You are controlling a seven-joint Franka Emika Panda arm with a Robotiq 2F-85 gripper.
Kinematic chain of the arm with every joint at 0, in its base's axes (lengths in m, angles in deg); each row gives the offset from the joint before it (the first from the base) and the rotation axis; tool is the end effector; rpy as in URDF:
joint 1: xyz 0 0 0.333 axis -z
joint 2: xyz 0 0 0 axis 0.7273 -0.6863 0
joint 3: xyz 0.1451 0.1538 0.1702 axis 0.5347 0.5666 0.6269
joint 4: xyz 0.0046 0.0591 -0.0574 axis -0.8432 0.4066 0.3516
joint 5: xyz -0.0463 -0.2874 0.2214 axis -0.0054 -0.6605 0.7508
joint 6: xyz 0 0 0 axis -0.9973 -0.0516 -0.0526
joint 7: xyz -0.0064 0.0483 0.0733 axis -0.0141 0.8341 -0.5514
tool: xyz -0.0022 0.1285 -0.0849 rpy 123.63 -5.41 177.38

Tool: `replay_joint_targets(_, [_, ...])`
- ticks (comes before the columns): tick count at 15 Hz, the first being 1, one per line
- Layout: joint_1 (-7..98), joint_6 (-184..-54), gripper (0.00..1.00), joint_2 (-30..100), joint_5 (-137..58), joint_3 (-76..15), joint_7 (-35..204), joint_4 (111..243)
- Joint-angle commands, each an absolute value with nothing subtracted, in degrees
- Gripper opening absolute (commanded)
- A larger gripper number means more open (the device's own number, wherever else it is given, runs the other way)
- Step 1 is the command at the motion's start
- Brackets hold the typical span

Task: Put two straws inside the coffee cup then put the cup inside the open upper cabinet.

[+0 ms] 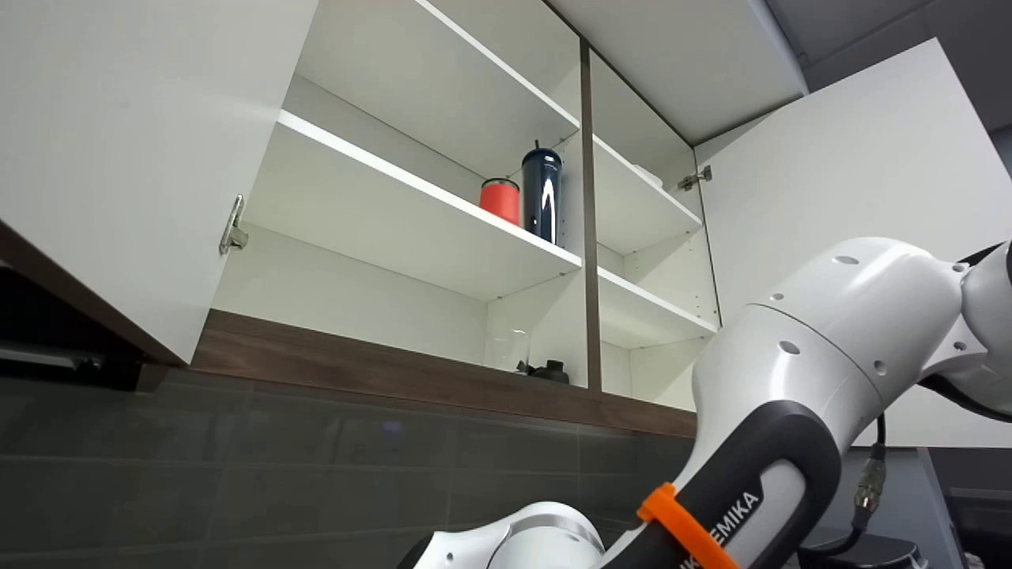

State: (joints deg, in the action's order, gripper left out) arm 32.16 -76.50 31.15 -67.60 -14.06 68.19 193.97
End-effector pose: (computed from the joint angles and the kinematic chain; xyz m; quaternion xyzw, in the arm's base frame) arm 0.4684 0.1550 0.2367 0.8375 0.4003 -0.2733 0.2522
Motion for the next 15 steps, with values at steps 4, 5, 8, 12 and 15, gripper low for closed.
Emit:
replay_joint_targets(4, [33.53, -91.47, 1.0, 32.58, -55.52, -13.77, 73.44, 197.43])
replay_joint_targets(5, [33.4, -95.03, 1.0, 32.8, -54.91, -13.89, 74.34, 198.33])
replay_joint_targets(8, [32.43, -93.12, 1.0, 31.44, -56.28, -14.59, 73.37, 196.25])
replay_joint_targets(12, [32.47, -93.65, 1.0, 30.7, -54.97, -14.76, 75.5, 195.62])
replay_joint_targets(15, [32.6, -102.33, 1.0, 30.55, -54.18, -14.84, 79.39, 197.22])
